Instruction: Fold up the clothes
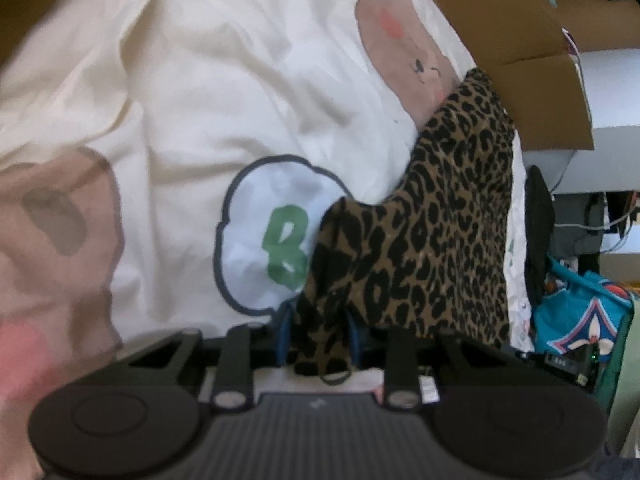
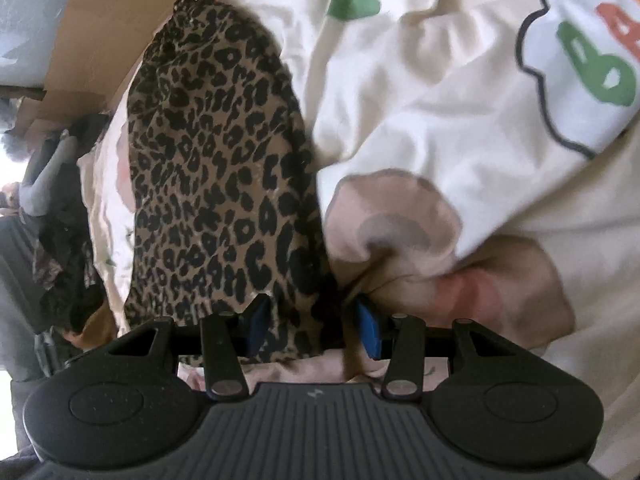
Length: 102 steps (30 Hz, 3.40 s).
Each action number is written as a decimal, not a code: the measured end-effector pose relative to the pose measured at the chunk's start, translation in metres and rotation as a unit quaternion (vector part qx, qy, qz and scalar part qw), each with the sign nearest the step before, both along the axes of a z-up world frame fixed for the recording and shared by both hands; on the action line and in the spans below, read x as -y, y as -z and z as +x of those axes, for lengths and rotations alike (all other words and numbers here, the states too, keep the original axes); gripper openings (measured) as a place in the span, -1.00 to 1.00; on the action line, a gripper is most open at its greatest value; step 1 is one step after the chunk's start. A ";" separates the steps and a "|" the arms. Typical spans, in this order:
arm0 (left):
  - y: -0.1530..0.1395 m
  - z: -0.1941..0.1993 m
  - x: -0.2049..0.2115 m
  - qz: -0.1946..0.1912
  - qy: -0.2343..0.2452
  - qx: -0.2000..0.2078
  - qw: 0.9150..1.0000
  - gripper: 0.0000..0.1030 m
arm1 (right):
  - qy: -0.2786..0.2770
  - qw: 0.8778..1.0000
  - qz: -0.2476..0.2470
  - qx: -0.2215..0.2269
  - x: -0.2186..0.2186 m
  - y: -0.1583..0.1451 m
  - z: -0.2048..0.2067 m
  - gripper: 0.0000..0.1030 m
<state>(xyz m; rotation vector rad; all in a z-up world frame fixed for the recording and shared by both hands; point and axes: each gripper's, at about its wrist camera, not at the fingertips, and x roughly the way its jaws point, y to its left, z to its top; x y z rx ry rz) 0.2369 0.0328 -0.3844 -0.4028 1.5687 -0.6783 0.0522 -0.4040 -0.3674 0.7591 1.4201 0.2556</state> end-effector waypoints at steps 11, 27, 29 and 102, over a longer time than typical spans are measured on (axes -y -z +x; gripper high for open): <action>-0.003 0.013 -0.003 -0.063 -0.020 -0.052 0.996 -0.45 | 0.008 0.995 0.094 -0.005 0.009 -0.004 0.001 -0.07; 0.018 0.023 0.008 -0.084 -0.017 -0.071 0.994 -0.36 | 0.017 0.995 0.098 -0.012 0.006 0.014 0.016 -0.10; 0.018 0.023 0.013 -0.085 -0.002 -0.074 0.994 -0.36 | 0.011 0.995 0.097 -0.014 0.005 0.015 0.019 -0.10; -0.125 -0.068 -0.044 -0.169 -0.048 0.001 0.984 -0.89 | -0.038 0.985 0.132 0.103 0.031 -0.095 -0.034 -0.92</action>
